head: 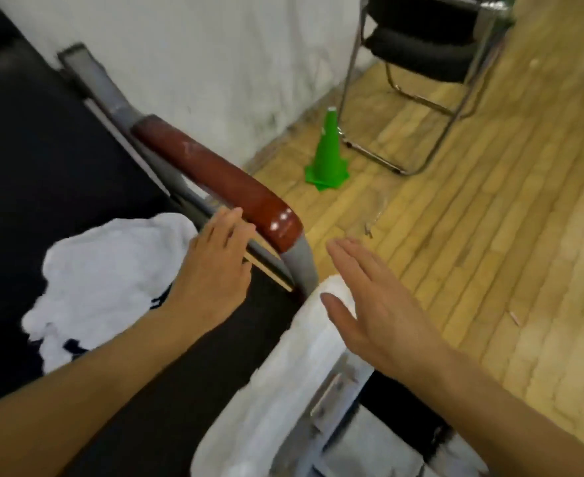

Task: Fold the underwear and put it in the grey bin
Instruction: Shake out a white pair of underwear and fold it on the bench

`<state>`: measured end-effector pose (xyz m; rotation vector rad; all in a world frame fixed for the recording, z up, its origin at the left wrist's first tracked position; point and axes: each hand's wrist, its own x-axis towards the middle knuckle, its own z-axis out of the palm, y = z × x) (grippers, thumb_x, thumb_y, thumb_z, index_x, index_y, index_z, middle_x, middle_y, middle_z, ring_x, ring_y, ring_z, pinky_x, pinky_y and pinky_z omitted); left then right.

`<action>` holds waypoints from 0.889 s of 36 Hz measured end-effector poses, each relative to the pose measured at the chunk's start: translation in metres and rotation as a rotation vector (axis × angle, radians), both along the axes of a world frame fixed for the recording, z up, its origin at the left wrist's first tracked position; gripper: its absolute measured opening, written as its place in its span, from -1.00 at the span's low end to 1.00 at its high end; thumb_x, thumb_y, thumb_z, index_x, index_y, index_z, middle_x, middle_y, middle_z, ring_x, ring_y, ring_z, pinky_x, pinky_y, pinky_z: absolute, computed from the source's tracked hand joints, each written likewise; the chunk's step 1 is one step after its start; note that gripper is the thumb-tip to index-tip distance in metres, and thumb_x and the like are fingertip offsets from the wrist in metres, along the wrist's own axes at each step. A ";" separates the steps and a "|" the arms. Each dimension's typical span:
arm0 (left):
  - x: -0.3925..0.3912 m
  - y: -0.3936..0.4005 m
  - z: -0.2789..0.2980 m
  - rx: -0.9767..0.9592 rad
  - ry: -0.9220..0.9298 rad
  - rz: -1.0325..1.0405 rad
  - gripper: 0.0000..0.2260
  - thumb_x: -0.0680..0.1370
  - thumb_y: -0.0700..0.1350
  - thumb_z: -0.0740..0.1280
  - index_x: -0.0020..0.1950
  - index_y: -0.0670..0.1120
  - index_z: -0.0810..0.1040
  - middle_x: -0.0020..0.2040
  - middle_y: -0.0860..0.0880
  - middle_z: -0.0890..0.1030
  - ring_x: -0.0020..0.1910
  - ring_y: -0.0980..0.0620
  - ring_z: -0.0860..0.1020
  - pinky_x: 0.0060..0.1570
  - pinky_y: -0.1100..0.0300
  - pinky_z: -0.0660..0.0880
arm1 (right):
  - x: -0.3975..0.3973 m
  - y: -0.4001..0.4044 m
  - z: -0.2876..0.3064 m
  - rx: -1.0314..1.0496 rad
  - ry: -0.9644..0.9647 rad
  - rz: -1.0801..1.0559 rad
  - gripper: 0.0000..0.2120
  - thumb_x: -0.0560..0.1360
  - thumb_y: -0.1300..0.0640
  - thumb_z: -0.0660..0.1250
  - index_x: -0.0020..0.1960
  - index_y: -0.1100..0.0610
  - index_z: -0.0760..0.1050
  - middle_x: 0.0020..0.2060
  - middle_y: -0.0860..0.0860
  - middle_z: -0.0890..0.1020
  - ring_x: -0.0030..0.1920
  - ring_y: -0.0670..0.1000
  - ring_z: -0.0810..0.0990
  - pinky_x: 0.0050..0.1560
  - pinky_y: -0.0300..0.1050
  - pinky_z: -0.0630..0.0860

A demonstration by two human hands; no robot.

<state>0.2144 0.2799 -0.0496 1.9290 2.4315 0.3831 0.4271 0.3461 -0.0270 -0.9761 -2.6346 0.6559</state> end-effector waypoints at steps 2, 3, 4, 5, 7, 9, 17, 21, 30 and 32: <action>-0.052 -0.027 0.019 0.029 0.013 0.132 -0.51 0.33 -0.33 0.49 0.23 -0.28 0.48 0.29 -0.29 0.46 0.30 -0.21 0.39 0.21 -0.13 0.39 | -0.062 -0.008 0.023 0.017 0.070 0.066 -0.50 0.46 -0.01 0.18 0.32 0.23 0.40 0.22 0.14 0.54 0.26 0.08 0.49 0.20 -0.10 0.42; -0.063 -0.036 0.020 0.015 0.027 0.179 -0.51 0.35 -0.31 0.50 0.24 -0.26 0.48 0.28 -0.28 0.47 0.27 -0.18 0.41 0.19 -0.10 0.41 | -0.076 -0.012 0.022 0.016 0.088 0.075 -0.55 0.45 0.01 0.21 0.27 0.20 0.42 0.14 0.10 0.57 0.17 0.03 0.52 0.08 -0.16 0.50; -0.082 -0.051 0.018 -0.013 0.017 0.250 -0.52 0.40 -0.27 0.47 0.29 -0.23 0.45 0.32 -0.25 0.44 0.29 -0.16 0.40 0.23 -0.07 0.40 | -0.100 -0.020 0.019 0.019 0.098 0.088 -0.59 0.44 0.04 0.25 0.23 0.19 0.45 0.08 0.08 0.59 0.09 0.01 0.55 -0.02 -0.18 0.54; -0.099 -0.067 0.012 -0.078 -0.027 0.330 -0.53 0.48 -0.21 0.40 0.37 -0.18 0.39 0.38 -0.20 0.38 0.34 -0.15 0.37 0.29 -0.02 0.34 | -0.122 -0.029 0.014 -0.002 0.097 0.115 -0.62 0.45 0.06 0.26 0.22 0.20 0.47 0.05 0.07 0.59 0.05 0.03 0.58 -0.06 -0.17 0.56; -0.135 -0.105 -0.007 -0.222 -0.111 0.456 -0.55 0.56 -0.12 0.28 0.43 -0.13 0.29 0.42 -0.14 0.31 0.35 -0.12 0.32 0.30 0.04 0.27 | -0.168 -0.052 -0.002 -0.061 -0.007 0.202 -0.64 0.56 0.05 0.18 0.30 0.17 0.45 0.14 0.03 0.56 0.12 0.04 0.57 0.02 -0.14 0.55; -0.173 -0.141 -0.034 -0.334 -0.123 0.513 -0.54 0.58 -0.05 0.25 0.44 -0.10 0.24 0.41 -0.10 0.29 0.32 -0.10 0.32 0.24 0.08 0.28 | -0.214 -0.072 -0.022 -0.150 -0.150 0.280 -0.62 0.62 0.03 0.10 0.42 0.07 0.32 0.25 -0.04 0.45 0.24 -0.03 0.46 0.16 -0.15 0.46; -0.235 -0.169 -0.100 -0.436 -0.217 0.457 -0.64 0.58 0.03 0.24 0.34 -0.03 0.35 0.33 -0.01 0.32 0.21 -0.03 0.34 0.17 0.10 0.38 | -0.311 -0.109 -0.085 -0.213 -0.395 0.347 -0.55 0.61 0.16 0.12 0.48 0.02 0.15 0.29 -0.02 0.42 0.25 0.01 0.42 0.13 -0.07 0.49; -0.249 -0.180 -0.114 -0.301 -0.359 0.488 -0.72 0.63 -0.01 0.14 0.26 -0.04 0.52 0.29 0.02 0.43 0.18 -0.03 0.37 0.16 0.04 0.35 | -0.339 -0.129 -0.113 -0.241 -0.463 0.376 -0.40 0.58 0.14 0.20 0.52 -0.01 -0.01 0.21 -0.01 0.43 0.18 0.03 0.46 0.02 -0.09 0.48; -0.278 -0.192 -0.016 0.198 -0.897 0.702 -0.71 0.61 -0.10 0.20 -0.32 -0.04 0.36 -0.40 0.08 0.38 -0.37 0.12 0.37 -0.31 0.21 0.36 | -0.377 -0.137 -0.068 0.082 -0.034 0.283 -0.90 0.41 0.35 0.24 -0.22 0.20 0.45 -0.29 0.06 0.45 -0.33 0.10 0.43 -0.27 -0.07 0.28; -0.290 -0.193 0.037 0.344 -0.974 0.752 -0.72 0.60 -0.11 0.21 -0.29 -0.14 0.34 -0.39 0.05 0.34 -0.40 0.16 0.31 -0.39 0.30 0.28 | -0.387 -0.136 -0.015 -0.083 0.021 0.255 -0.84 0.53 0.29 0.10 -0.13 0.14 0.43 -0.21 -0.01 0.45 -0.21 0.05 0.44 -0.17 -0.15 0.26</action>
